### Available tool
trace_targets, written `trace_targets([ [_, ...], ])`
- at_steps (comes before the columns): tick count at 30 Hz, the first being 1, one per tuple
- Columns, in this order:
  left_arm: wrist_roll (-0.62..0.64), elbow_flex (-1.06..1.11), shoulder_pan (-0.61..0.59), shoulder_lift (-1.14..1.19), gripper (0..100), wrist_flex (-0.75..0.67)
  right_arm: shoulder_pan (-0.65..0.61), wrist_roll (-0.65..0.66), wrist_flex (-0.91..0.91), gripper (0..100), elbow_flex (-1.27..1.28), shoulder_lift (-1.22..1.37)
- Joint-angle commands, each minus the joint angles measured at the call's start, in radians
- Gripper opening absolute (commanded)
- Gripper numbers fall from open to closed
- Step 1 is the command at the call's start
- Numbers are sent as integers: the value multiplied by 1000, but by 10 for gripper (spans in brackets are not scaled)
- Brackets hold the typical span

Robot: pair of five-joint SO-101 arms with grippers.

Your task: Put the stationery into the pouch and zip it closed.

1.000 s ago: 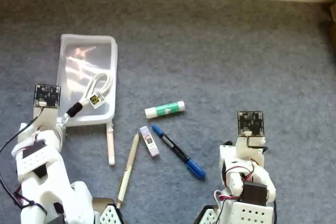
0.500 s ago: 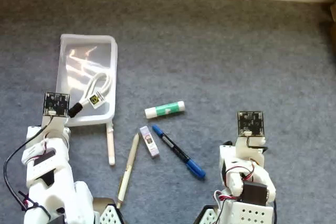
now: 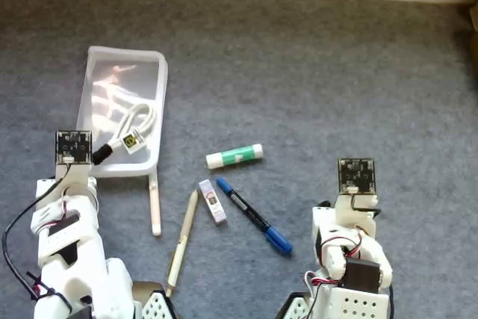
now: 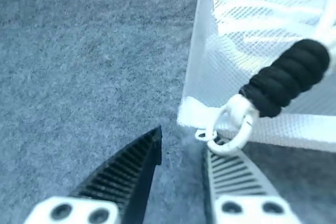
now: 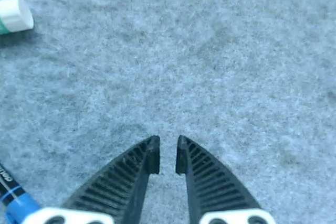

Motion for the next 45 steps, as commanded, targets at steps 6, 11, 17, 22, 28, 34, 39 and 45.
trace_targets([
  [6, 11, -28, 54, 4, 85, -25, -10, -11, -25, 74, -15, -10],
  [11, 9, -28, 140, 4, 6, -21, -10, -11, -25, 74, -15, -10],
  [17, 14, -38, 193, -5, 5, -18, -10, -11, -25, 74, -15, -10],
  [22, 15, -136, 191, -5, 5, 166, -10, -11, -25, 74, -15, -10],
  [28, 64, -443, 194, -5, 5, 647, -10, -11, -27, 74, -22, -10],
  [34, 147, -720, 211, -5, 7, 985, -16, 9, -25, 74, -82, -2],
  [39, 158, -897, 122, -7, 8, 1117, -77, 18, -25, 74, -343, 280],
  [45, 158, -952, -41, -7, 8, 1114, -303, -101, 91, 74, -901, 909],
])
